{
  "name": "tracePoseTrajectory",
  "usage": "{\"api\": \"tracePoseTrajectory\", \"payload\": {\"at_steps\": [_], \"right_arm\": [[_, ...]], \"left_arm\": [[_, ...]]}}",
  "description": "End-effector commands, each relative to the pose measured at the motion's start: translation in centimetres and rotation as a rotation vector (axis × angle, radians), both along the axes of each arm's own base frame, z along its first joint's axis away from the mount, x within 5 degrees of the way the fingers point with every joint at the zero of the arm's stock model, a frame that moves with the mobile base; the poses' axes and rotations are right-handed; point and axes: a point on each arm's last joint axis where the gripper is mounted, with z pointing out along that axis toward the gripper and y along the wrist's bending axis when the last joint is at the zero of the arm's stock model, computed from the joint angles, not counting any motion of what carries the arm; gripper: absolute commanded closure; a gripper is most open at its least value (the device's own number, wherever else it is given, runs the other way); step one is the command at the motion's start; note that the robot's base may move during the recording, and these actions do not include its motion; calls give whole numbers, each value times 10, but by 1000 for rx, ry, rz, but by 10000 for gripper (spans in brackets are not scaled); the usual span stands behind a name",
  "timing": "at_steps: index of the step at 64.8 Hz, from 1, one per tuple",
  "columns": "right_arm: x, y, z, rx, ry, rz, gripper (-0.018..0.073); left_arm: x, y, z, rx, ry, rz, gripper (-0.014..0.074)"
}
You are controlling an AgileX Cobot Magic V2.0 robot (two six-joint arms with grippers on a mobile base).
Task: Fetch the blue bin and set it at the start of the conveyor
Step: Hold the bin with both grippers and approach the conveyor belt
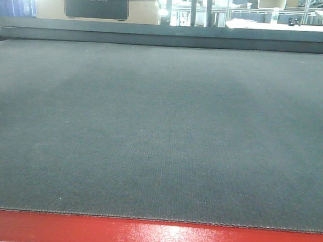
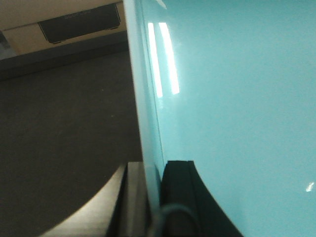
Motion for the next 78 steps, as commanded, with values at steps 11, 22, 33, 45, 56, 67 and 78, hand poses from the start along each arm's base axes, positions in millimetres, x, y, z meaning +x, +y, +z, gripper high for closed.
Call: {"api": "tracePoseTrajectory", "payload": {"at_steps": [11, 22, 33, 45, 56, 67, 78], "right_arm": [[-8, -17, 11, -114, -82, -82, 711], [-8, -17, 11, -114, -82, -82, 711], [-6, -17, 15, -103, -130, -91, 711], [-5, -17, 20, -91, -189, -103, 711], [-5, -17, 21, -91, -190, -103, 711], [-7, -15, 15, -83, -128, -80, 711], [-9, -14, -10, -123, 70, -47, 711]], "left_arm": [[-3, 27, 12, 170, -73, 149, 708], [-3, 27, 12, 169, -75, 148, 708], [-3, 27, 12, 169, -77, 147, 708], [-3, 27, 12, 169, -77, 147, 708], [-3, 27, 12, 169, -77, 147, 708], [-5, 21, 5, 92, -7, 103, 708], [-7, 4, -19, -49, 185, -2, 708]]}}
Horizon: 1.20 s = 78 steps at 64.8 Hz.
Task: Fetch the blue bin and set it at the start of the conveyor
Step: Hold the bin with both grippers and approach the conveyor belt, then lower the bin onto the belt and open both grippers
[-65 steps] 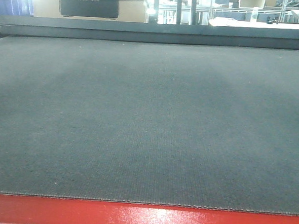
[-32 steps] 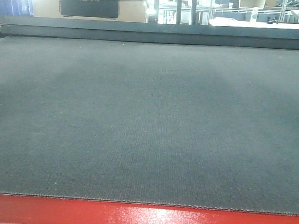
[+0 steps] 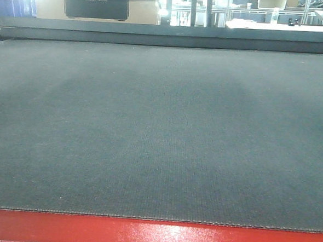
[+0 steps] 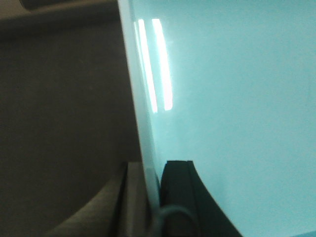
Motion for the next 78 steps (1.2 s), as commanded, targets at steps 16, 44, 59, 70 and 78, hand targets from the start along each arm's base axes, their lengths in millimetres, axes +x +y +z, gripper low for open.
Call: {"api": "tracePoseTrajectory", "payload": {"at_steps": [16, 44, 59, 70, 78], "right_arm": [[22, -12, -81, -103, 130, -71, 711], [72, -9, -190, -127, 332, -93, 711], [90, -8, -220, -137, 402, -93, 708], [90, -7, -224, -141, 432, -88, 487], [90, -7, -224, -141, 433, -88, 124]], "left_arm": [[22, -7, -77, 32, 156, -15, 708], [41, 1, -184, -26, 163, -20, 708], [53, 9, -213, -7, 266, 23, 692], [55, 8, -227, 3, 346, 37, 431], [56, 8, -225, 2, 345, 37, 71]]}}
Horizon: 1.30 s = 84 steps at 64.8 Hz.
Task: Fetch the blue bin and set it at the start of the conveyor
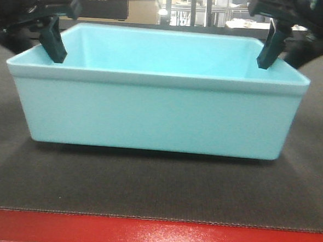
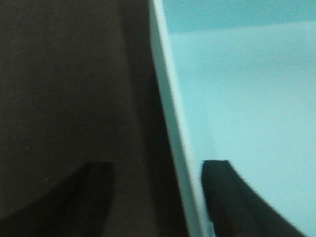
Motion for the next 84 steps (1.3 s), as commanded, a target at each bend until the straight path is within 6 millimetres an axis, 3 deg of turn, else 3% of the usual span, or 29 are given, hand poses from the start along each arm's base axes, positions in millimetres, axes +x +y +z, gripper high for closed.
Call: {"api": "tracePoseTrajectory", "payload": {"at_steps": [1, 2, 4, 14, 27, 32, 40, 46, 53, 70, 84], "right_arm": [[0, -8, 3, -54, -26, 9, 81], [0, -8, 3, -54, -26, 9, 41], [0, -8, 3, -54, -26, 9, -22], [-7, -9, 16, -51, -61, 9, 1], [-29, -15, 60, -58, -217, -3, 5], [-39, -20, 73, -69, -259, -12, 50], [-54, -33, 82, -107, -269, -39, 263], [-63, -44, 76, -130, -255, -68, 489], [-74, -56, 59, -145, -230, -109, 728], [-109, -67, 10, -175, -204, -154, 721], [-150, -65, 2, -188, -375, -170, 721]], "left_arm": [[1, 6, 5, 27, -16, 2, 4], [1, 6, 5, 28, -15, 2, -36], [0, 6, 7, 28, -16, 3, -15], [-4, 9, 18, 44, 9, 13, 94], [-22, 15, 52, 47, -67, -6, 239], [-33, 22, 67, 37, -106, 8, 330], [-48, 39, 84, 28, -161, 51, 538], [-59, 53, 86, 24, -187, 89, 711], [-70, 66, 75, 23, -193, 128, 707], [-103, 76, 31, -19, -195, 154, 707], [-146, 79, 18, -50, -302, 145, 707]]}}
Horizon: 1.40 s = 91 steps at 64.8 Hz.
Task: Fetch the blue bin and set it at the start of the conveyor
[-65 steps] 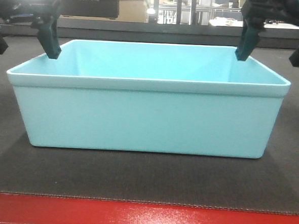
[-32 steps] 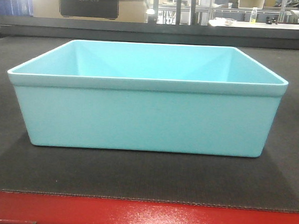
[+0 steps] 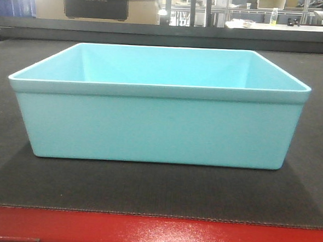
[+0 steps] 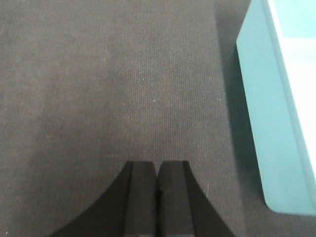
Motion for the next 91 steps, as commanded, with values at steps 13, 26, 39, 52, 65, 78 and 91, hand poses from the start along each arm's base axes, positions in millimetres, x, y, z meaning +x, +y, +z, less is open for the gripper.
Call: {"api": "tracePoseTrajectory", "payload": {"at_steps": [13, 26, 39, 52, 65, 78, 91], "right_arm": [[-67, 2, 0, -83, -303, 6, 721], [-115, 6, 19, -103, -532, -1, 721], [-156, 9, 35, -121, -752, -8, 721], [-163, 10, 36, -123, -783, -9, 721], [-163, 10, 36, -123, -783, -9, 721], [-163, 10, 36, -123, -783, -9, 721], [-163, 10, 36, -123, -783, -9, 721]], "left_arm": [[-63, 6, 12, -35, -264, -9, 707], [-104, 11, 35, -41, -481, -11, 707], [-132, 15, 45, -46, -617, -10, 707], [-135, 15, 46, -46, -629, -10, 707], [-135, 15, 46, -46, -629, -10, 707], [-135, 15, 46, -46, -629, -10, 707], [-135, 15, 46, -46, -629, -10, 707]]}}
